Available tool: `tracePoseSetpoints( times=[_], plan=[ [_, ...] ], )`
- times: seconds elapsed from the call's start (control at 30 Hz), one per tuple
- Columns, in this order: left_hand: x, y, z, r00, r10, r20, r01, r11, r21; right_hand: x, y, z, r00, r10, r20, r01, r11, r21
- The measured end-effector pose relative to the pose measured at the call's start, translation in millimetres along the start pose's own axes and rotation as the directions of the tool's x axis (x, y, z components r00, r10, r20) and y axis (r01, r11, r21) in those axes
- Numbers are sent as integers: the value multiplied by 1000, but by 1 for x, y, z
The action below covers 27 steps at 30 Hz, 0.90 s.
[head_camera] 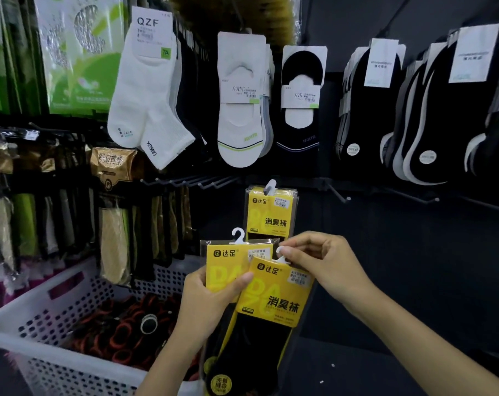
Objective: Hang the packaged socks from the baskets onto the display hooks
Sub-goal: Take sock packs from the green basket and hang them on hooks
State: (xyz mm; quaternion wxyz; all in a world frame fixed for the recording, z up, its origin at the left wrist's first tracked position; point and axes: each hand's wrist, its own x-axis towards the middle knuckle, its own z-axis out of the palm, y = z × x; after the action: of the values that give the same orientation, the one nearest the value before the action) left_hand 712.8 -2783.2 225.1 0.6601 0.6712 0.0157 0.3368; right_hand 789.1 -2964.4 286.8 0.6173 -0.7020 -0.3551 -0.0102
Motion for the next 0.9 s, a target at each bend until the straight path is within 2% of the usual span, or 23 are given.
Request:
tracePoseSetpoints(
  times=[0.2, 0.37, 0.47, 0.53, 0.6, 0.67, 0.77, 0.9],
  plan=[
    [1, 0, 0, 999, -22, -40, 21, 999, -25, -1, 1, 2, 998, -29, -51, 31, 999, 31],
    [0, -2, 3, 994, -47, -97, 41, 997, -60, -3, 10, 7, 990, 61, -125, -40, 985, 166],
    [3, -1, 1, 990, -40, -135, 28, 996, -90, -9, 23, 12, 979, 202, 8, -197, 946, 257],
    [4, -1, 1, 990, -25, -137, 13, 997, -81, -11, 31, 16, 966, 245, 83, -259, 929, 266],
    [5, 0, -1, 992, -10, -125, 3, 998, -56, -9, 33, 18, 971, 237, 26, -234, 928, 291],
    [8, -1, -6, 993, 1, -117, -6, 999, -35, 1, 31, 15, 967, 228, -113, -178, 922, 344],
    [13, -2, -21, 978, -9, -207, 1, 999, -36, 21, 24, 7, 941, 211, -264, -106, 926, 362],
    [21, -1, -41, 955, 12, -295, -6, 1000, 23, 50, 20, 6, 946, 149, -288, -68, 960, 273]
  ],
)
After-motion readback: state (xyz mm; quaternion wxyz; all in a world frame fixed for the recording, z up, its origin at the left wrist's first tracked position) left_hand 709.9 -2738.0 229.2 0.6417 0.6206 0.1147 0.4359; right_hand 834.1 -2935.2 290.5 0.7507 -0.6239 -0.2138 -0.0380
